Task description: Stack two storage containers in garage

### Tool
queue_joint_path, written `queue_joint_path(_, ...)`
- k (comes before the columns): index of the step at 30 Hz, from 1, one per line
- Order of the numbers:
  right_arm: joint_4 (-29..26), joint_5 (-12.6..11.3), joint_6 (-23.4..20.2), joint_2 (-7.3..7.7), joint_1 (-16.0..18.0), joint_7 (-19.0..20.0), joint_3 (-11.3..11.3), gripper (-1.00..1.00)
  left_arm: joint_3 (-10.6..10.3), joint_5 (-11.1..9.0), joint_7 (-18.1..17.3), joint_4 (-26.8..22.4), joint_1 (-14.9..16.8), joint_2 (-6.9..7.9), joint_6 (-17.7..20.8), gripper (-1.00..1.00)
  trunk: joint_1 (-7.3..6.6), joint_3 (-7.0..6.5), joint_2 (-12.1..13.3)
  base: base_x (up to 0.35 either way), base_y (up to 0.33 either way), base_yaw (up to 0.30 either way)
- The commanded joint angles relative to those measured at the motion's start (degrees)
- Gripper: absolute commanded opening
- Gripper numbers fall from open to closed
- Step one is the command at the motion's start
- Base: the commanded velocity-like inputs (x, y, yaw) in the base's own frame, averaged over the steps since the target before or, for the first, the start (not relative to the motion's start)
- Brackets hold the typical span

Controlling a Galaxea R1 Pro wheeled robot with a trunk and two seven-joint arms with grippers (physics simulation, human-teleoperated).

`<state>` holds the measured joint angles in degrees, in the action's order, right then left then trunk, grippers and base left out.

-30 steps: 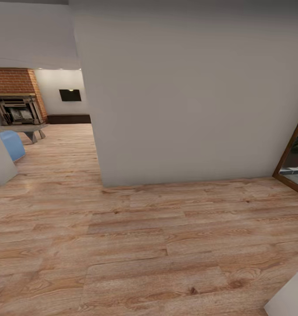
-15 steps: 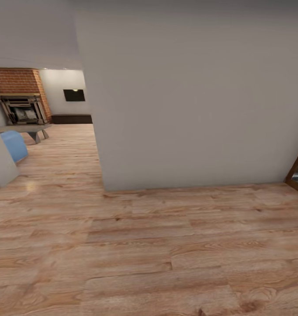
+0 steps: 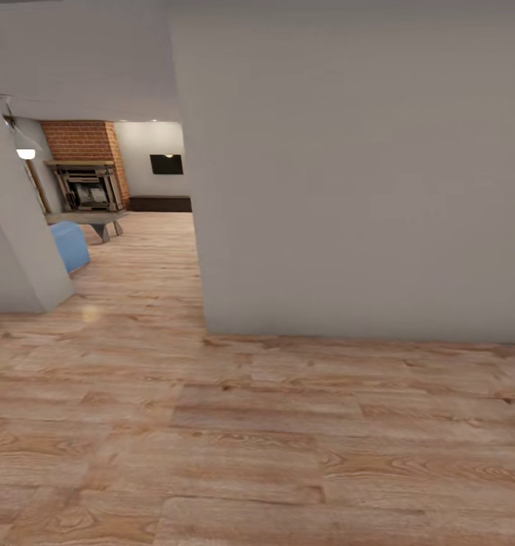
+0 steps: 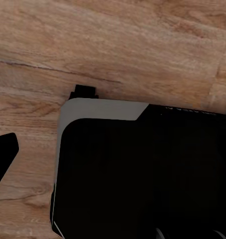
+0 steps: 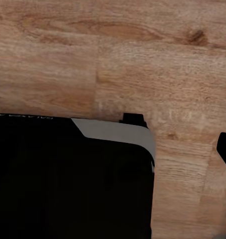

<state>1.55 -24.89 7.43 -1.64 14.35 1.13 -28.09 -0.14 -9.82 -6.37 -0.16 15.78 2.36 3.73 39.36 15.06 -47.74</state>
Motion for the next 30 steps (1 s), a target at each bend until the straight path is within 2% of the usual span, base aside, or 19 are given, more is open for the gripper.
queue_joint_path(1, 0.2, -0.6, 0.3, -0.03, 0.1, 0.1, -0.5, 1.0, 0.0, -0.6, -0.2, 0.0, 0.0, 0.02, 0.3, 1.0, 0.04, 0.07, 0.0, 0.322, 0.0, 0.111)
queue_joint_path(19, 0.1, -0.6, 0.4, -0.03, 0.1, 0.1, -0.5, 1.0, 0.0, -0.6, -0.2, 0.0, 0.0, 0.02, 0.3, 1.0, 0.04, 0.07, 0.0, 0.322, 0.0, 0.014)
queue_joint_path(30, 0.2, -0.6, 0.4, -0.03, 0.1, 0.1, -0.5, 1.0, 0.0, -0.6, -0.2, 0.0, 0.0, 0.02, 0.3, 1.0, 0.04, -0.3, 0.0, 0.322, 0.0, 0.212)
